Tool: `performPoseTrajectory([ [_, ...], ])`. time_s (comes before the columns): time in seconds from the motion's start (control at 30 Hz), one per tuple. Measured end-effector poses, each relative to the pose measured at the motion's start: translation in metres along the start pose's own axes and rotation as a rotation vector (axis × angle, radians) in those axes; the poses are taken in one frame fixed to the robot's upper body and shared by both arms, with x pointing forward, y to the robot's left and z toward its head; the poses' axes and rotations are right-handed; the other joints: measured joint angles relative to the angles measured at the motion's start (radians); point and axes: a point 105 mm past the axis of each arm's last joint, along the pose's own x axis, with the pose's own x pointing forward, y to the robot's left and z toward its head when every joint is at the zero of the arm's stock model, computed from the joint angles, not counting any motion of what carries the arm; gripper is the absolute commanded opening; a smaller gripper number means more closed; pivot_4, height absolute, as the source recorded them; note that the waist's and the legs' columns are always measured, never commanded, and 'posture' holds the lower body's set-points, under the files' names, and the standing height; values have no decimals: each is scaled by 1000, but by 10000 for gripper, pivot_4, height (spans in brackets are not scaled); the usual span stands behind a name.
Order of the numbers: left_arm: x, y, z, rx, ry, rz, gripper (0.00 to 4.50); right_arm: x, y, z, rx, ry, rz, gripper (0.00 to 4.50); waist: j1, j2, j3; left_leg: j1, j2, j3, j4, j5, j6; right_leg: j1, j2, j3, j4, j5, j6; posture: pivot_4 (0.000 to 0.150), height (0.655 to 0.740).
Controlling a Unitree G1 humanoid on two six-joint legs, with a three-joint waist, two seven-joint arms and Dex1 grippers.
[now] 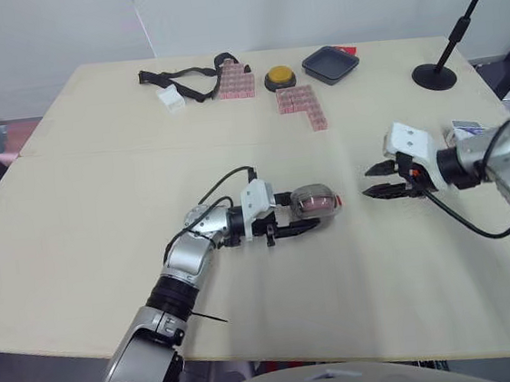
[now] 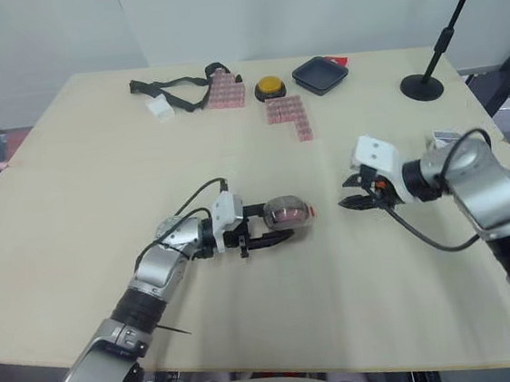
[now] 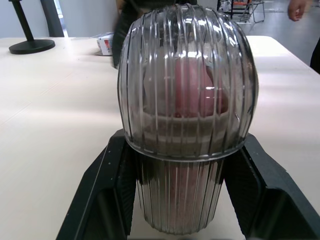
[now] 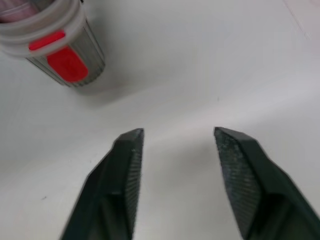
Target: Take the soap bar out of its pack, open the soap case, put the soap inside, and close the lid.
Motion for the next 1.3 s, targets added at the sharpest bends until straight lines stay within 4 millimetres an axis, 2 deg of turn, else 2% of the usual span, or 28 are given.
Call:
performPoseTrajectory([
  [0.1,-1,0,0,-1,1,1,20771,0,4,-12,57,-13,-1,1031,-2,0,0,0,0,0,0,0,0,0,0,0,0,0,0,1500,7400],
  [0.23,-2,1,0,-5,1,4,20771,4,7,-24,125,-121,-48,1031,-4,0,0,0,0,-1,0,0,0,0,0,-1,-1,0,0,1500,7400],
  [0.33,-3,1,0,-5,0,7,20771,13,16,-34,183,-213,-53,1031,-7,0,0,0,0,0,0,-2,4,0,-1,-1,-1,0,0,1500,7400],
  [0.53,-4,0,-1,-7,0,11,20771,14,14,-30,128,-298,-130,1031,-19,0,0,0,0,-1,0,-2,5,1,0,-1,-1,0,0,1500,7400],
  [0.83,-2,1,0,-9,-6,22,20771,24,20,-29,145,-410,-186,1031,-23,0,0,0,0,-2,0,-2,5,1,-1,-2,-1,0,0,1500,7400],
  [1.17,-3,1,-1,-9,-3,26,20771,14,14,-22,107,-445,-205,1031,-24,0,0,0,-1,-2,0,-2,5,1,-1,-2,-2,0,0,1500,7400],
  [1.23,-3,1,-1,-9,-2,27,20771,9,8,-13,82,-450,-207,1031,-26,0,0,0,-1,-2,0,-2,5,1,0,-2,-2,0,0,1500,7400],
  [1.3,-3,1,-1,-9,-3,27,20771,1,1,8,38,-484,-204,1031,-29,1,0,1,0,-2,-1,-2,5,1,0,-2,-2,0,0,1500,7400],
])
